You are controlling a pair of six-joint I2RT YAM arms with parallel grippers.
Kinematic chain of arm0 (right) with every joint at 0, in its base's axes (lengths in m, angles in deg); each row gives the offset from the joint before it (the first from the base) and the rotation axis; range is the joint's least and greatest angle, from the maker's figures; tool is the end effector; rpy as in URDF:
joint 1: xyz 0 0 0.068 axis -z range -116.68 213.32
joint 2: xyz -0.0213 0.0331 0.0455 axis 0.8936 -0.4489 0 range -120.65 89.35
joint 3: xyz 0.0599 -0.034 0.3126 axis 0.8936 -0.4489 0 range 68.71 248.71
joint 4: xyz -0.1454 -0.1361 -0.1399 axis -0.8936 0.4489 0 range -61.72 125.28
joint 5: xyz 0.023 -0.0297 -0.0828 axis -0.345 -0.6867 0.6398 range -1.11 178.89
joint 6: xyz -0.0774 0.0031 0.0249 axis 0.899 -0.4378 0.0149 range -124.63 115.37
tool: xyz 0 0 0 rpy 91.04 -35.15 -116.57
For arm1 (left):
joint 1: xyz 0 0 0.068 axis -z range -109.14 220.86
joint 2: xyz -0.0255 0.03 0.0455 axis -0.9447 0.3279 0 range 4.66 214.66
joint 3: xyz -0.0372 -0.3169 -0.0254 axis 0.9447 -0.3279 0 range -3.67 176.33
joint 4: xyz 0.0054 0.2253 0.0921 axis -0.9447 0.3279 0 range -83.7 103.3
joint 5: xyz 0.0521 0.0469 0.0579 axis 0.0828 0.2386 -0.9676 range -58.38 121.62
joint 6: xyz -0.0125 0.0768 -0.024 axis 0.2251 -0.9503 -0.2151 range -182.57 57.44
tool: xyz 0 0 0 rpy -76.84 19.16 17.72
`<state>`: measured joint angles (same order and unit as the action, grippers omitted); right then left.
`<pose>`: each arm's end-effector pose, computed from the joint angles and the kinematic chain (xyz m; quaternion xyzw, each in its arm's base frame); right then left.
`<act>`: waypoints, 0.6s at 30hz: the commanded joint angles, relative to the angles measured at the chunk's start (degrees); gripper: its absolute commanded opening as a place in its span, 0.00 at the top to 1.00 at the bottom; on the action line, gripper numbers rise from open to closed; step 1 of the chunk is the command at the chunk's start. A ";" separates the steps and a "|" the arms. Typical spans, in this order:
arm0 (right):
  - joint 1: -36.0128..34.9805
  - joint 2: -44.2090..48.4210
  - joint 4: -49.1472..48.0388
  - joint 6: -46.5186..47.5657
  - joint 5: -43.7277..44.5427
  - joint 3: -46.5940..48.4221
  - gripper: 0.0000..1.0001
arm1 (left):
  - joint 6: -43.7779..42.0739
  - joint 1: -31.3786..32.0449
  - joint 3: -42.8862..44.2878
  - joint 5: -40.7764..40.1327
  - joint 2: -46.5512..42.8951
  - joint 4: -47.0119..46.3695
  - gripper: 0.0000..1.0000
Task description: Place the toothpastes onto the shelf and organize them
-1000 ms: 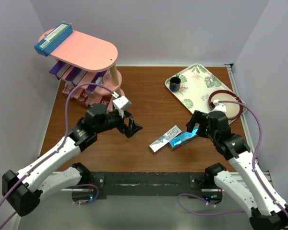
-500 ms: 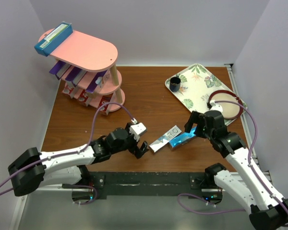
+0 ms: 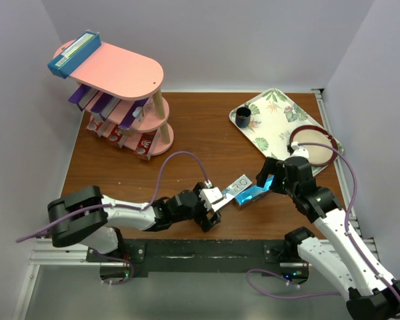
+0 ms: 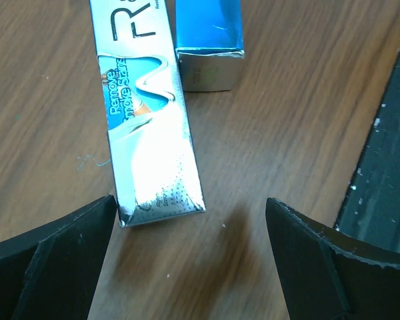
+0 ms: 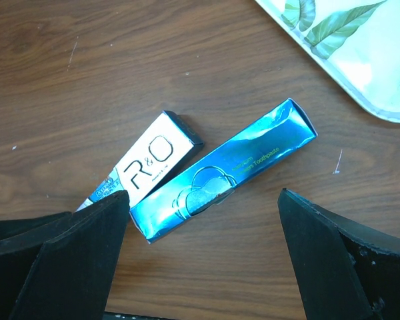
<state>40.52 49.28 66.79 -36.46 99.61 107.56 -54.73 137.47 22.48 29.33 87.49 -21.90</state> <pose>0.1137 0.0337 0.2783 0.1104 0.8954 0.1190 0.4146 0.1147 -0.2579 0.1991 0.4127 0.7536 -0.2957 0.4176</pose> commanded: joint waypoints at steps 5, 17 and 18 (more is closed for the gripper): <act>0.22 0.61 -1.94 1.25 -0.96 -0.97 0.02 | -0.02 0.98 1.80 -10.37 7.96 -14.06 0.02; 0.22 0.62 -2.90 2.13 -1.05 -1.85 0.01 | 2.45 0.98 0.39 -11.09 16.57 -24.26 0.22; 0.22 0.44 -2.99 2.21 -1.23 -1.76 0.02 | 2.45 1.07 0.48 -10.90 17.36 -24.53 0.24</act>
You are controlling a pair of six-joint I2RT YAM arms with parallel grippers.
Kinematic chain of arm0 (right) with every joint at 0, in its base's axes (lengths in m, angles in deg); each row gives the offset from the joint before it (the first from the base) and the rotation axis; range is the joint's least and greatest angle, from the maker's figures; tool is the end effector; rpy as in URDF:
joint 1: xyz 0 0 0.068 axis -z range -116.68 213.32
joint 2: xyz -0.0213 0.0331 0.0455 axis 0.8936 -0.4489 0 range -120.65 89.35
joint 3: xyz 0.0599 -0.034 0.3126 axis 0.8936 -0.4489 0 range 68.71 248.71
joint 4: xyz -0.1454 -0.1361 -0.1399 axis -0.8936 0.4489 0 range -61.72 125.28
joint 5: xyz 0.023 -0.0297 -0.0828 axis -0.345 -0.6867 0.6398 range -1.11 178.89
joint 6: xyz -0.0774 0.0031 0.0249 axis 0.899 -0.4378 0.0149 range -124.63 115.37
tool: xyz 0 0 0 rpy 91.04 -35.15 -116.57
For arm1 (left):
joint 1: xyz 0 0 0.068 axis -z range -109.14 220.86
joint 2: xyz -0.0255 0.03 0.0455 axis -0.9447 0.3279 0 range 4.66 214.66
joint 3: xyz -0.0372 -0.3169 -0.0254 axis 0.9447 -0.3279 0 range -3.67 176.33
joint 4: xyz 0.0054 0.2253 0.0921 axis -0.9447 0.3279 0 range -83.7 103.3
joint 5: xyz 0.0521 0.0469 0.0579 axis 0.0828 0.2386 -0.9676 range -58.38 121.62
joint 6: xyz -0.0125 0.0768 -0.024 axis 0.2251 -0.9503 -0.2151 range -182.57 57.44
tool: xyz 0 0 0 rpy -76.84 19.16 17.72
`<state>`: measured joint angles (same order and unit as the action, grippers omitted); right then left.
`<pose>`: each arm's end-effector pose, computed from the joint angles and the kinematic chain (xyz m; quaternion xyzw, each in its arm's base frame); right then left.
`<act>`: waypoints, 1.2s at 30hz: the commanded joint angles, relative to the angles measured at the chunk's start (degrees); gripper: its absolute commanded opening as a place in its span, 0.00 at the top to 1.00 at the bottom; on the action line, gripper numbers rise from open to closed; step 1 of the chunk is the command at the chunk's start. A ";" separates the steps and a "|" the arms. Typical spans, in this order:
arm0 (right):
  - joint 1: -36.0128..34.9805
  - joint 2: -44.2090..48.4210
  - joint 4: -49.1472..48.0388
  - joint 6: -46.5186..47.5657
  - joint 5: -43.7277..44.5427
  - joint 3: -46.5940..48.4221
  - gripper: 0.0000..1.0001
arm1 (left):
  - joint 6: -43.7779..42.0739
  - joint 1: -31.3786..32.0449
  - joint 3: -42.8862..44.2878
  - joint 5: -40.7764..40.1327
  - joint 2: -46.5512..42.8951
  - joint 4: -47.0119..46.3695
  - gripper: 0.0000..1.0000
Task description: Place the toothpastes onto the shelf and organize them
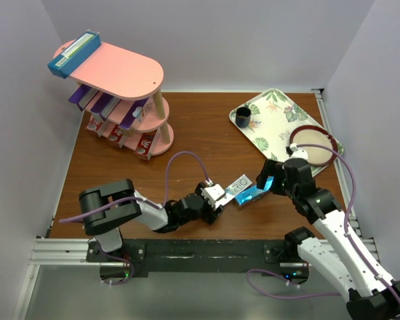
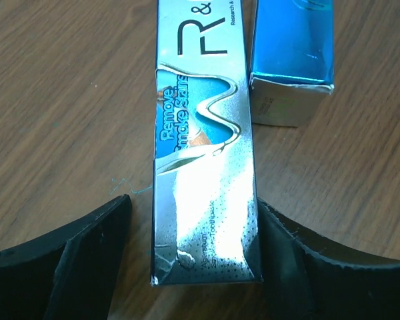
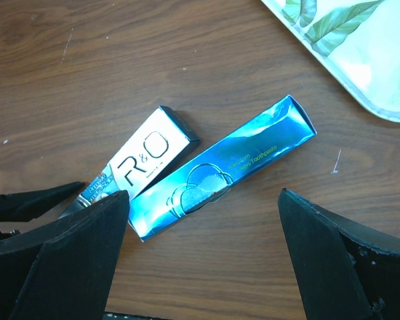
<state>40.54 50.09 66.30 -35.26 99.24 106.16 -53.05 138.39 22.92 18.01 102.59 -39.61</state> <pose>0.1114 0.0332 0.2723 0.0998 0.8972 0.1169 0.4139 0.1381 -0.2903 0.1672 0.3517 0.7648 -0.2520 0.4774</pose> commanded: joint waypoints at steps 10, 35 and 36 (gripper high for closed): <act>0.20 -0.64 -2.95 1.54 -1.12 -0.54 0.02 | 0.50 0.15 -0.92 0.25 2.36 -9.28 0.55; 0.20 0.51 -1.11 1.72 -1.91 1.92 0.02 | -2.31 0.06 -1.81 -6.52 -24.18 11.80 0.90; 0.20 0.59 -1.11 1.63 -2.09 2.01 0.02 | -2.49 0.06 -1.02 -7.04 -24.97 14.25 0.91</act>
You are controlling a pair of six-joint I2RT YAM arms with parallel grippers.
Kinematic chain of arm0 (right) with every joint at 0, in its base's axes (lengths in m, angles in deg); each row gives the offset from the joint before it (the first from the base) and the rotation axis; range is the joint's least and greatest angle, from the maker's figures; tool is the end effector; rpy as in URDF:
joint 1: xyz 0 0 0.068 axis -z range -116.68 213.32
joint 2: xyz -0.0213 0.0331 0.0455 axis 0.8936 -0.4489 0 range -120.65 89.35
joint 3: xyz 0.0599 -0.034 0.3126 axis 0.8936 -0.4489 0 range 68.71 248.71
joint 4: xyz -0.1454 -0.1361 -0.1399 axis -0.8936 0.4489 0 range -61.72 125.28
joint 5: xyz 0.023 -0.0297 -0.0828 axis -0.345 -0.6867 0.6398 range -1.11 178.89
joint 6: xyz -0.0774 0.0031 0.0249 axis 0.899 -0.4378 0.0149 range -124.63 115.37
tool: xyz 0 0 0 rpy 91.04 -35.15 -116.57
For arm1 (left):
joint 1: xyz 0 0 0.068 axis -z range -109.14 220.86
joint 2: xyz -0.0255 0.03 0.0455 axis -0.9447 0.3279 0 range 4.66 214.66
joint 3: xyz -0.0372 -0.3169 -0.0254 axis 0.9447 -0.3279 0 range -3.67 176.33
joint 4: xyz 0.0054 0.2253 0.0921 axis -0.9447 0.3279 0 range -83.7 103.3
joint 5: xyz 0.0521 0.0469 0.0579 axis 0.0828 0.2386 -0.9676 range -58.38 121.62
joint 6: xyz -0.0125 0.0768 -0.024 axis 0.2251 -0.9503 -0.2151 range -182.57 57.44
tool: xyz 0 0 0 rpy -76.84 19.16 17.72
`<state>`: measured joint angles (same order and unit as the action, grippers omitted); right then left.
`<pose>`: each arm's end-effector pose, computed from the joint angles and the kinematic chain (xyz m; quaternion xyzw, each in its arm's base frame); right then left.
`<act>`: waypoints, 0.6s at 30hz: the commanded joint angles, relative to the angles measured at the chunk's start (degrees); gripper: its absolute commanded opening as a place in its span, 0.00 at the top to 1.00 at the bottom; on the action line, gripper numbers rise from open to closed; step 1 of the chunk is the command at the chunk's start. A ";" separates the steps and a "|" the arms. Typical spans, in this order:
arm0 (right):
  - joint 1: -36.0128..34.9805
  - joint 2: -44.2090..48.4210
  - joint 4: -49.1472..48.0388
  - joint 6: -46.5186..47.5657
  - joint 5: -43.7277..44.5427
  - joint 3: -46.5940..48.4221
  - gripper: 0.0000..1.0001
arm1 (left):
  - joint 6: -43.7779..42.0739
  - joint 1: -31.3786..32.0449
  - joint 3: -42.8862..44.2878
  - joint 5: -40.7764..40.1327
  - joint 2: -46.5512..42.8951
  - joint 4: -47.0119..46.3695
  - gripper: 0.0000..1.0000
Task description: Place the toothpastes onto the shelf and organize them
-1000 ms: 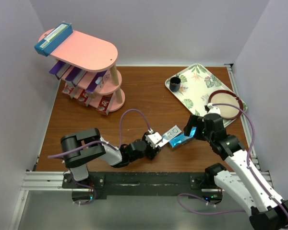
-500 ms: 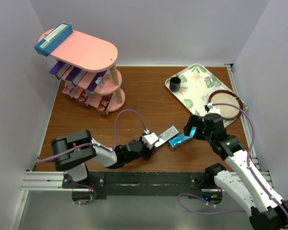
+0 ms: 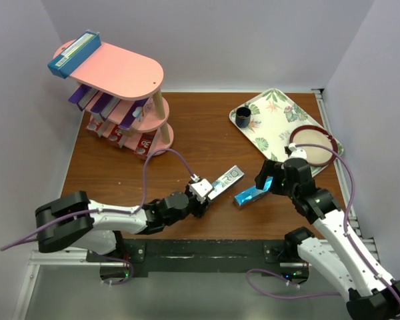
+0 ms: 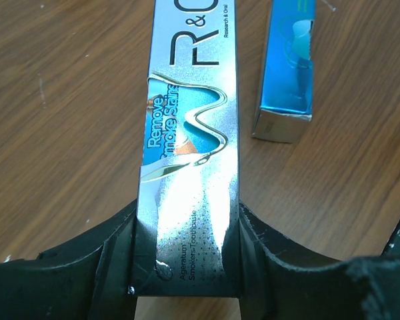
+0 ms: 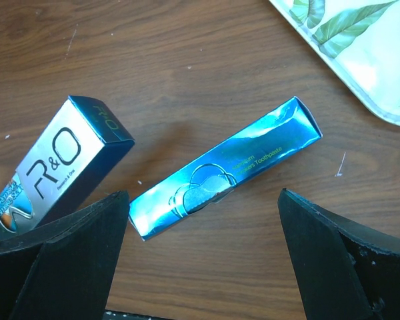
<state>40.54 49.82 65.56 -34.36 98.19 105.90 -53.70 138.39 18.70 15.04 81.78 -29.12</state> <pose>0.1127 0.0351 0.2716 0.0890 0.8982 0.1220 0.4129 0.1193 -0.2356 0.2217 0.3227 0.7446 -0.2615 0.5225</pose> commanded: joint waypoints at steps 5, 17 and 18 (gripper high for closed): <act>0.20 1.82 -0.01 1.08 -0.60 2.62 0.02 | -2.01 -0.03 8.20 -6.98 -9.70 16.13 0.91; 0.20 3.76 0.69 1.52 0.02 2.01 0.02 | -6.14 -4.41 35.97 -3.12 -14.81 48.58 0.90; 0.20 3.93 0.78 1.52 0.10 2.01 0.02 | -6.40 -5.99 39.64 -1.28 -14.81 49.91 0.90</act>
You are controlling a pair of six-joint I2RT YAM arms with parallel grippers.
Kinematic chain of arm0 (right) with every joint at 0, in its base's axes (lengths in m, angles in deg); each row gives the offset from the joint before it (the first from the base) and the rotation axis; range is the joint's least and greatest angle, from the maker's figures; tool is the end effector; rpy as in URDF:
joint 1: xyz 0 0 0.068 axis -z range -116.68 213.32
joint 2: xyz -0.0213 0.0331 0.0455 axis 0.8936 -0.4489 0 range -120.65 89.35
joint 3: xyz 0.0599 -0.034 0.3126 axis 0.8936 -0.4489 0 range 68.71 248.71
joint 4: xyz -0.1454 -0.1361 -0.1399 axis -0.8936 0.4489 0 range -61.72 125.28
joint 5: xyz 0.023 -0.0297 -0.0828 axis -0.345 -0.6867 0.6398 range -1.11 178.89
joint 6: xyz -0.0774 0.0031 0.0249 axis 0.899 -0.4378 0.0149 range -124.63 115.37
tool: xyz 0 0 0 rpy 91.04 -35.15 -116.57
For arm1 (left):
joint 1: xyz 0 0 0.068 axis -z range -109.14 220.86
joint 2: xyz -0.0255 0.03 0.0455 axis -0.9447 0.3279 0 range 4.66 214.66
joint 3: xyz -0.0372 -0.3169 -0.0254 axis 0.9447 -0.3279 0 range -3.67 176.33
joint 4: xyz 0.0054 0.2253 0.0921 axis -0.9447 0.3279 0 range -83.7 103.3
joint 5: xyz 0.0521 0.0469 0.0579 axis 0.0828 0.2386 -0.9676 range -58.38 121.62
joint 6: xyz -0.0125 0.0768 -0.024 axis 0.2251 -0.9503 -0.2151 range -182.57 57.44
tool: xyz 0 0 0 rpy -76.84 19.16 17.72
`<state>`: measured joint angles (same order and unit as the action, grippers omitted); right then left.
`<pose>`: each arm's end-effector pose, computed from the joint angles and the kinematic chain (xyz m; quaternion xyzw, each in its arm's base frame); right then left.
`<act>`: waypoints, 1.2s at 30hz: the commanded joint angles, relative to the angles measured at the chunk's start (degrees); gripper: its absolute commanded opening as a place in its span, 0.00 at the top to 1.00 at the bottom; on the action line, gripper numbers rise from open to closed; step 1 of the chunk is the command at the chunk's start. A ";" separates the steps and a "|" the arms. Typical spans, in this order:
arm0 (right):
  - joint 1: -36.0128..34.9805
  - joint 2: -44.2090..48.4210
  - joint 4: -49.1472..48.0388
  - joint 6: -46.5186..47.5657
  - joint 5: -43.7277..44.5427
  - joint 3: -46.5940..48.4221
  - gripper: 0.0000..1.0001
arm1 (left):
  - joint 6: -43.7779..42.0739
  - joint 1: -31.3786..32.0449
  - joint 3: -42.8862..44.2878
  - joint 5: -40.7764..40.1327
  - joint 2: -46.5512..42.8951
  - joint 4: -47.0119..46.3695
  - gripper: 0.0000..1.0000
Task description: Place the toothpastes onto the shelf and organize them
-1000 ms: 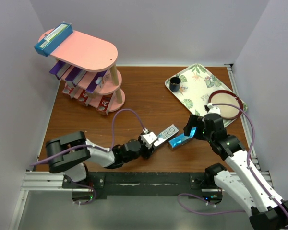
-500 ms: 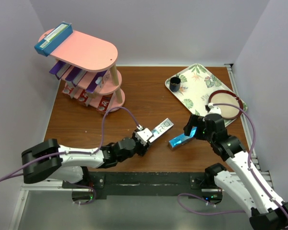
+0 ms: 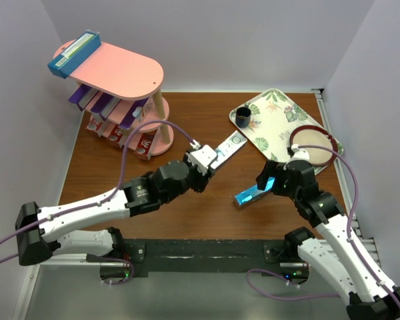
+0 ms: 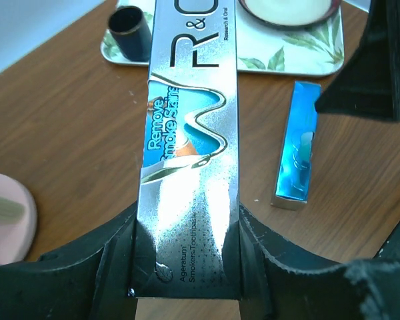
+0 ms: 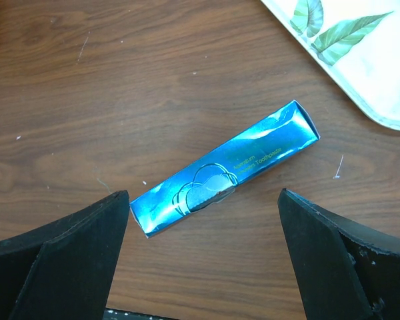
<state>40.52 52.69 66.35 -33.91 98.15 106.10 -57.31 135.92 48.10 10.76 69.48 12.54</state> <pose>0.1042 0.0316 0.2759 0.0862 0.8899 0.1292 0.4290 0.1293 -0.2184 0.3577 0.3090 0.7475 -0.2070 0.5503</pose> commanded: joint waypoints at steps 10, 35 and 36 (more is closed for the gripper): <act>0.22 1.42 -0.71 1.15 -0.55 1.20 0.02 | -8.32 -12.31 39.62 5.04 2.77 27.50 0.88; 0.22 -1.57 -2.38 3.17 -5.21 0.93 0.02 | -14.22 -63.73 53.96 34.12 15.68 25.22 0.85; 0.22 -1.57 -2.64 3.17 -5.74 0.76 0.02 | -14.31 -64.35 54.05 34.13 16.04 25.31 0.84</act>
<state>40.52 51.42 66.35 -31.92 94.89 106.10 -70.73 74.70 100.77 36.72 84.52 43.01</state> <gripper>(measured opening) 0.985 0.533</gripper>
